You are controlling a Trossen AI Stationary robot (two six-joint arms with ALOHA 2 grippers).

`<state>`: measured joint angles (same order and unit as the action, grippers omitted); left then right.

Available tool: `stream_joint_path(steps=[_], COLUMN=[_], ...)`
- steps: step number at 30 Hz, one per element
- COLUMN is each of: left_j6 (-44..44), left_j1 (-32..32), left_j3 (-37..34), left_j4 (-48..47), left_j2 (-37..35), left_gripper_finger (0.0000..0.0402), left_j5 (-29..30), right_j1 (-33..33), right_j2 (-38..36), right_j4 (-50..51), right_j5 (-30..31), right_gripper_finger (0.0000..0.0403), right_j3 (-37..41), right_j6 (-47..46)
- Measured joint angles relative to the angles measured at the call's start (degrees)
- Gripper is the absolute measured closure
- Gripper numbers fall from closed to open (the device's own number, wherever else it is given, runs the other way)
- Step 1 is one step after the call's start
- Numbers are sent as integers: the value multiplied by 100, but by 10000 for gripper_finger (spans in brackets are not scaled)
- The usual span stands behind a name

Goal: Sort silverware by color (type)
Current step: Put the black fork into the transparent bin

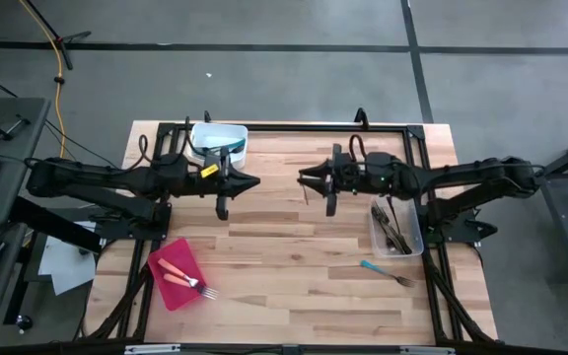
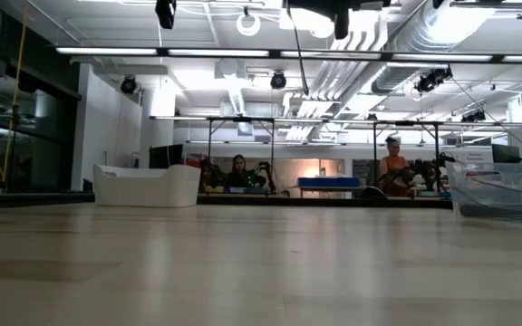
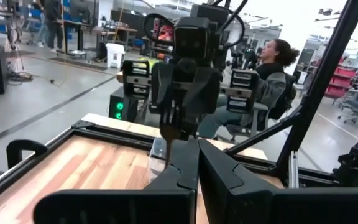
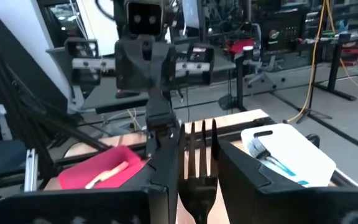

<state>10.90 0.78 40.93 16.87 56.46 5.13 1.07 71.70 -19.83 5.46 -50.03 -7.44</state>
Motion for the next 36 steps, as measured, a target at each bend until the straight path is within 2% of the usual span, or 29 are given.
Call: stream_joint_path(steps=[28, 32, 36], left_j6=[-7, -7, -58], left_j1=[0, 0, -3], left_j3=[2, 2, 2], left_j4=[100, 97, 97], left_j2=[3, 3, 3], left_gripper_finger=[401, 401, 401], left_j5=[-5, -5, -6], right_j1=[10, 10, 7], right_j2=[0, -181, -660], right_j4=[6, 632, 1959], right_j5=[-35, -188, -206], right_gripper_finger=[327, 327, 327], right_j3=[-49, -51, -52], right_j6=[44, 44, -155])
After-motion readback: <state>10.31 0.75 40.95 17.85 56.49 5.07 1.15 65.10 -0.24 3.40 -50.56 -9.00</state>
